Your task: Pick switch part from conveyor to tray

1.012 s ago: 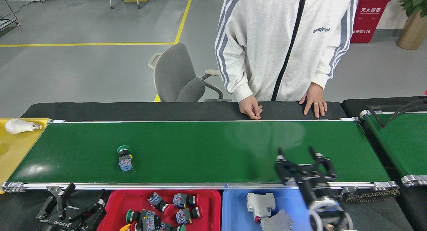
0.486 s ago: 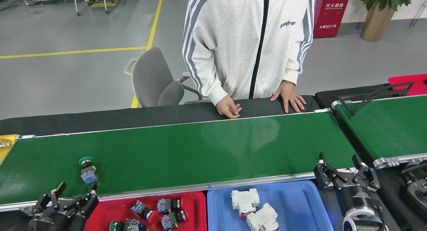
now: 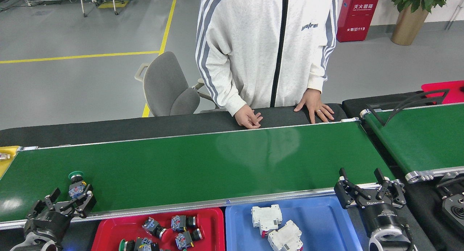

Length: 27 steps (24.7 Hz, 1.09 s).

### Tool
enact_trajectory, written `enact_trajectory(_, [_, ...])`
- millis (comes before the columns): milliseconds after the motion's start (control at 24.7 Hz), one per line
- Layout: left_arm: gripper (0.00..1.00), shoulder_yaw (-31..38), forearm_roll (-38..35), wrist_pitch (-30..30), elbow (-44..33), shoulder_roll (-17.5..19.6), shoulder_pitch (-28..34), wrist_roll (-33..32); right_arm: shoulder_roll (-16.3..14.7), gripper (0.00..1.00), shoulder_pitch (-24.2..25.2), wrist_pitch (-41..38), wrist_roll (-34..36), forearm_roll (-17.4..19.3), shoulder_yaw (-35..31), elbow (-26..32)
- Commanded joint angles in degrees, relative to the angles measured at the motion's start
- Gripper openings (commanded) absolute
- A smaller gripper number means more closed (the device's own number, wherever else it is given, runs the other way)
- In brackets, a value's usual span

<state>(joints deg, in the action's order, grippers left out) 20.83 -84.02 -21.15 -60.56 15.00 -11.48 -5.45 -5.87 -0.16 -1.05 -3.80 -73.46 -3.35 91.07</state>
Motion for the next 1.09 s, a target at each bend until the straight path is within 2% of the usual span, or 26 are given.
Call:
enact_trajectory(0, [0.29, 0.1, 0.5, 0.0, -0.3, 0.2, -0.9, 0.5, -0.4, 1.0, -0.5, -0.2, -0.1, -0.1, 0.1, 1.1])
enact_trajectory(121, [0.09, 0.0, 1.8, -0.4, -0.2, -0.1, -0.9, 0.8, -0.5, 1.0, -0.5, -0.2, -0.1, -0.1, 0.8, 1.1])
enact_trajectory(202, [0.06, -0.1, 3.6, -2.3, -0.9, -0.1, -0.4, 0.7, -0.5, 1.0, -0.6, -0.2, -0.1, -0.2, 0.8, 1.1])
enact_trajectory(324, [0.04, -0.1, 4.6, -12.3, -8.0, -0.2, 3.9, 0.7, -0.4, 1.0, -0.5, -0.1, -0.1, -0.2, 0.8, 1.3])
enact_trajectory(405, [0.08, 0.0, 5.9, -22.3, -16.6, -0.1, 10.0, 0.4, -0.4, 1.0, -0.3, -0.1, -0.1, -0.2, 0.8, 1.8])
enact_trajectory(486, [0.22, 0.3, 8.0, -23.9, -24.4, -0.1, 16.9, 0.3, -0.4, 1.0, -0.2, 0.1, -0.1, -0.2, 0.8, 2.0])
enact_trajectory(526, [0.37, 0.3, 8.7, -23.9, -27.5, -0.1, 20.3, 0.3, -0.4, 1.0, -0.2, 0.1, -0.1, -0.1, 0.8, 2.0])
enact_trajectory(607, [0.99, 0.5, 8.7, -23.9, -32.5, -0.5, 25.2, 0.3, -0.5, 1.0, -0.1, 0.1, -0.1, -0.1, 0.8, 2.0])
enact_trajectory(688, [1.0, 0.2, 8.7, -23.9, -34.4, -1.7, 27.2, 0.3, -0.4, 1.0, 0.1, 0.1, -0.1, -0.2, 0.8, 1.9])
enact_trajectory(850, [1.0, 1.1, 8.6, -23.9, -34.1, -3.1, 26.7, 0.4, -0.4, 1.0, 0.1, -0.2, -0.1, -0.2, 0.8, 2.1])
enact_trajectory(971, [1.0, 4.6, 8.6, -23.9, -33.9, -4.4, 26.3, 0.7, -0.5, 1.0, 0.7, -0.3, 0.0, -0.1, 0.8, 2.4])
enact_trajectory(1052, [1.0, 6.7, 8.5, -15.2, -33.5, -5.7, 25.7, 1.0, -0.5, 1.0, 1.4, -0.9, 0.1, -0.1, 0.8, 2.8])
